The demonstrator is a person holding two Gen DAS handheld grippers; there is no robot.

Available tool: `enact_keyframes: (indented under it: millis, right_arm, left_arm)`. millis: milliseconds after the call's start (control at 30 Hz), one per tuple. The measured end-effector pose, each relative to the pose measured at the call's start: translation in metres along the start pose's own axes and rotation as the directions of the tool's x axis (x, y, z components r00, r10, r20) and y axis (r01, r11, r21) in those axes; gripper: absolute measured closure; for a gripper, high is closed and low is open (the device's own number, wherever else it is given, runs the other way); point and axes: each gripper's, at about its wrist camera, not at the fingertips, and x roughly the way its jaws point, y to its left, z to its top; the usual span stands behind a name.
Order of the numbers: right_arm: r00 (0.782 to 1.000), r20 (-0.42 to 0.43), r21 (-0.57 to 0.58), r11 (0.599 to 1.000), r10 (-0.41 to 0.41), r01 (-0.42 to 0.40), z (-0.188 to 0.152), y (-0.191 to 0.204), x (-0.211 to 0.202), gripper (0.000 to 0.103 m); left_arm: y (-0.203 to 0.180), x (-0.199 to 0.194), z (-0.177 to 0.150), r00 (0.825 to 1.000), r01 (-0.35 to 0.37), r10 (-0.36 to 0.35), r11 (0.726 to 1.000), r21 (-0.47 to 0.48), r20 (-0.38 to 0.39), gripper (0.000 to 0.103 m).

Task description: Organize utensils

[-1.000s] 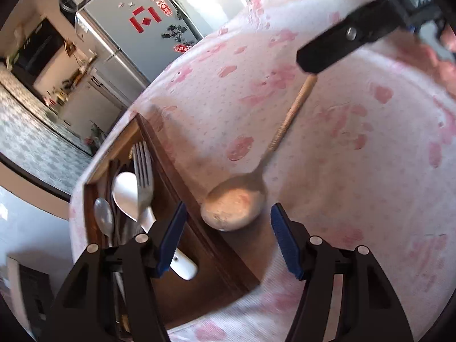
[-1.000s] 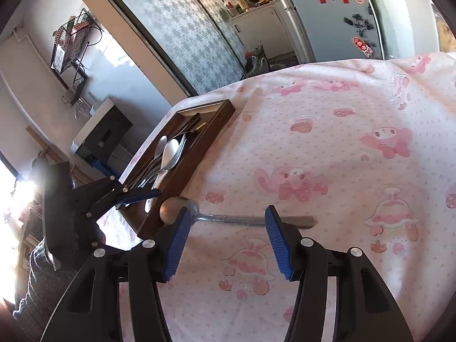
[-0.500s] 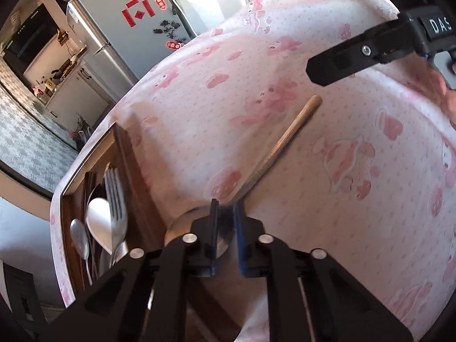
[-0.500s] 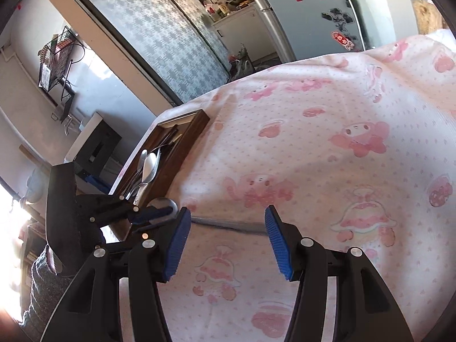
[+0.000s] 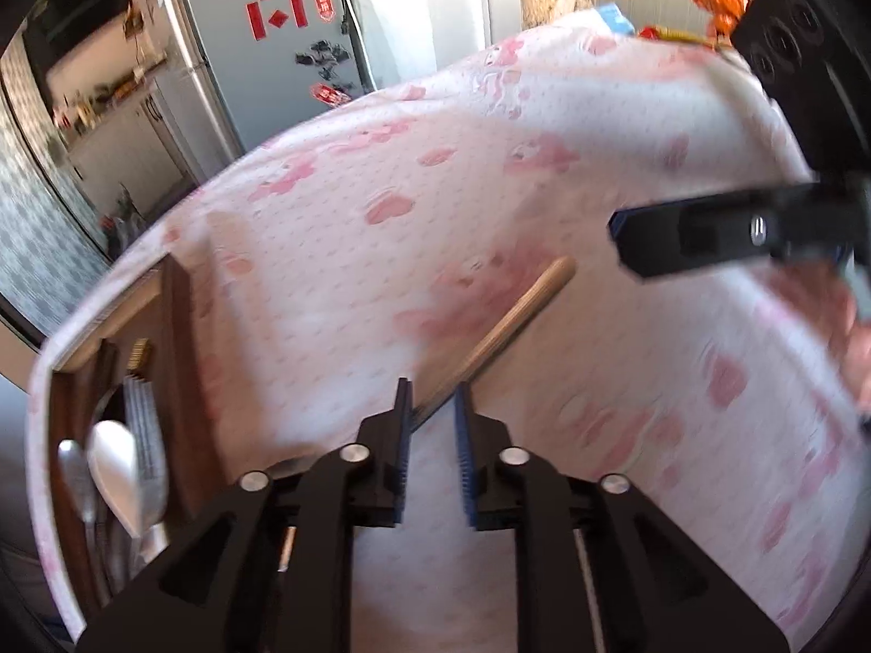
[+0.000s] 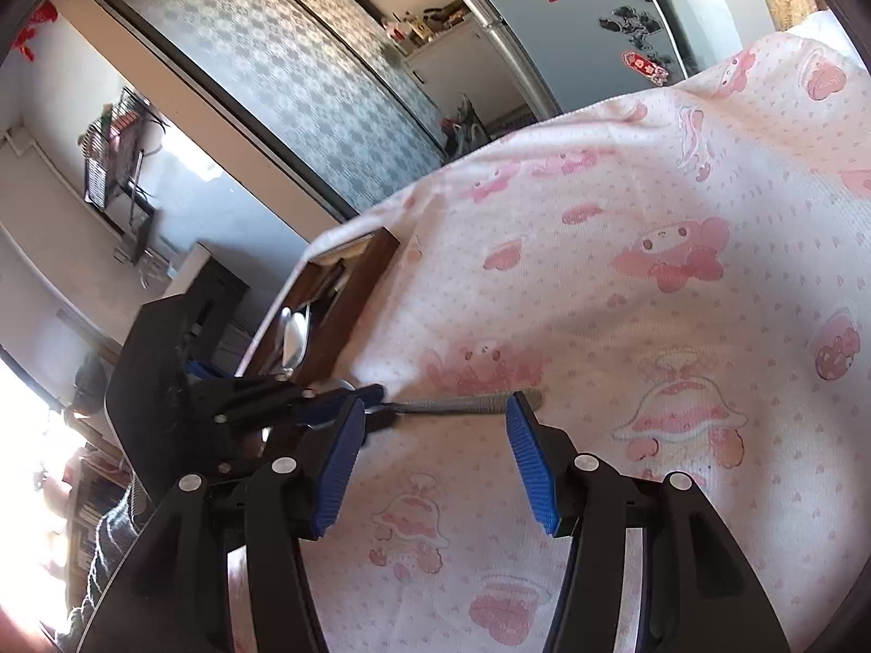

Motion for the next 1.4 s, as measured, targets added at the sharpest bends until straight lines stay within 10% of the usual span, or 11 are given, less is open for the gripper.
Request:
enact_keyframes:
  millis: [133,333,567,767,833,1400]
  right_arm:
    - [1.000,0.016,0.017,1.000,0.022,-0.022,0.001,-0.005,-0.005,0.048]
    - [0.999,0.032,0.012,0.999,0.037,-0.038,0.002,-0.002,-0.009,0.048]
    - [0.999,0.037,0.012,1.000,0.028,-0.028,0.001,-0.001,-0.010,0.048]
    - [0.999,0.043,0.016,0.999,0.032,-0.033,0.001,-0.003,-0.011,0.048]
    - [0.998,0.044,0.013,0.999,0.034,-0.035,-0.001,-0.003,-0.011,0.048]
    - [1.000,0.009,0.023,1.000,0.020,-0.021,0.006,0.003,0.002,0.048]
  left_arm:
    - [0.002,-0.035,0.005,0.994,-0.104,0.099,0.989,0.102,0.050,0.040]
    - [-0.008,-0.050,-0.020,0.985,-0.162,0.174,0.941,0.296,-0.013,0.040]
    - [-0.028,-0.020,-0.052,0.921,-0.262,0.377,0.787,0.559,-0.101,0.052]
    - [-0.013,-0.013,-0.040,0.922,-0.207,0.354,0.795,0.569,-0.158,0.058]
    - [-0.001,-0.003,-0.037,0.907,-0.208,0.372,0.803,0.558,-0.198,0.086]
    - [-0.005,-0.017,-0.024,0.988,-0.057,0.099,0.949,0.311,-0.121,0.102]
